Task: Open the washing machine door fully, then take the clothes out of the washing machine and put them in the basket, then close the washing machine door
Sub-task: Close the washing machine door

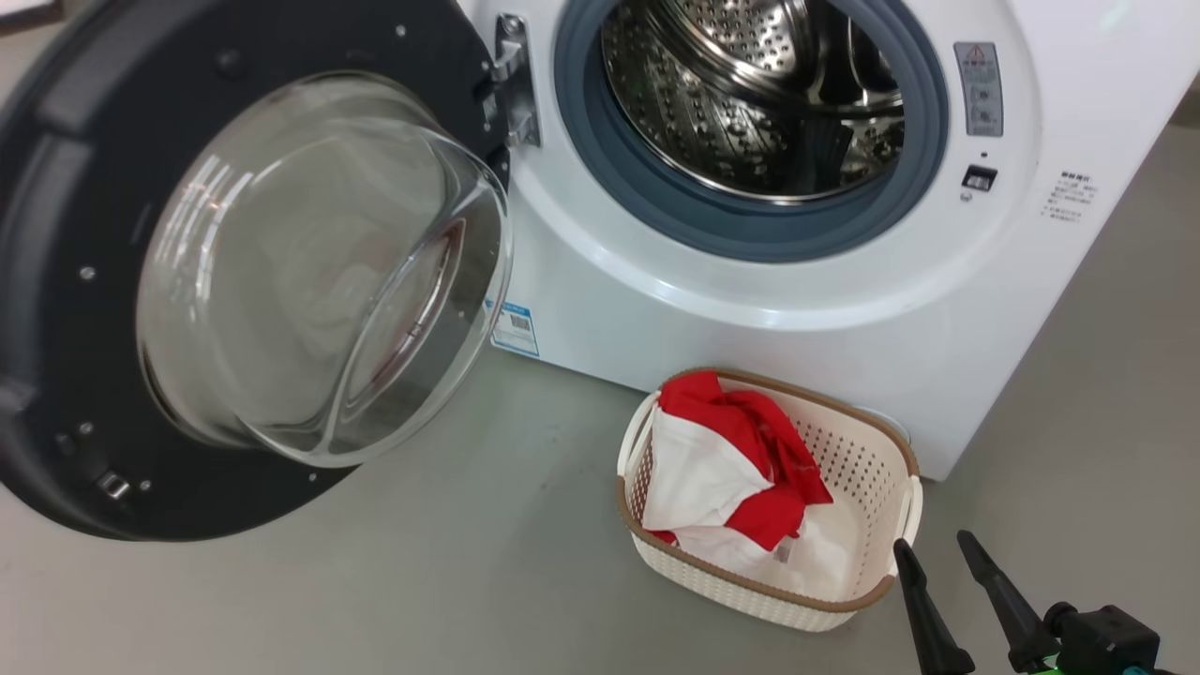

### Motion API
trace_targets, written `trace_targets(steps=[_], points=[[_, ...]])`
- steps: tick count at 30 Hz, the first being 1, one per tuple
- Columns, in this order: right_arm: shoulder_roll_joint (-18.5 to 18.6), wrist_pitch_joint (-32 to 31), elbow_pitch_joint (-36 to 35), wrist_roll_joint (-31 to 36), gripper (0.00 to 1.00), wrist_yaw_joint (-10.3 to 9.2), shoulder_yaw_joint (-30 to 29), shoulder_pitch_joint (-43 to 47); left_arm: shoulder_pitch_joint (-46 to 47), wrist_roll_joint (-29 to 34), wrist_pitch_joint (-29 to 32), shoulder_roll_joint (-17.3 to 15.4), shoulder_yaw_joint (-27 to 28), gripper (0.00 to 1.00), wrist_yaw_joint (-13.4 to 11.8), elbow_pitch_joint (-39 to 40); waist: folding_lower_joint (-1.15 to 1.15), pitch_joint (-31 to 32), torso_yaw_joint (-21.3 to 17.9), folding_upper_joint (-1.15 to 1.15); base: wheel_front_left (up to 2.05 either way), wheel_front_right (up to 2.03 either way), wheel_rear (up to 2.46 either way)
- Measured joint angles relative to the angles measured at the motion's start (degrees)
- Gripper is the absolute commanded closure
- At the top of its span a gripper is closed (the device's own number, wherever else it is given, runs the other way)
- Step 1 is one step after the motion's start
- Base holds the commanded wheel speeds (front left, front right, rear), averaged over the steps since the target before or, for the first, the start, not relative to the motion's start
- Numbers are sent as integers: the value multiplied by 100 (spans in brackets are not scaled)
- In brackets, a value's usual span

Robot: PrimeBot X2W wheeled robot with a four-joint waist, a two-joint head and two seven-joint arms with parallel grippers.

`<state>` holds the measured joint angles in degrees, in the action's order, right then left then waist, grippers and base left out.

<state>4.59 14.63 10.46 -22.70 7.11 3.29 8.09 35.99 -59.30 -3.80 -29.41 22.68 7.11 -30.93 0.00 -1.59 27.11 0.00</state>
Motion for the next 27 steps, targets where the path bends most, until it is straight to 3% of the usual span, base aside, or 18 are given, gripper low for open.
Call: trace_targets(steps=[3,11,20,27], points=[[51,0,-3,2,0,0,-15,-24,322,-577,781,-226,-138,100,0,-591,0,-95,-32,0,0,0,0],[107,0,-7,38,0,0,-25,-44,482,-1246,2631,-541,-828,100,0,-1500,0,-263,-107,0,0,0,0],[143,0,-27,113,0,0,-8,-161,548,-1551,3597,-622,-1194,100,0,-1806,0,-330,-208,0,0,0,0],[149,0,-27,126,0,0,-25,-162,499,-1803,3964,-671,-1343,100,-1,-1675,-1,-319,-289,0,0,0,0]])
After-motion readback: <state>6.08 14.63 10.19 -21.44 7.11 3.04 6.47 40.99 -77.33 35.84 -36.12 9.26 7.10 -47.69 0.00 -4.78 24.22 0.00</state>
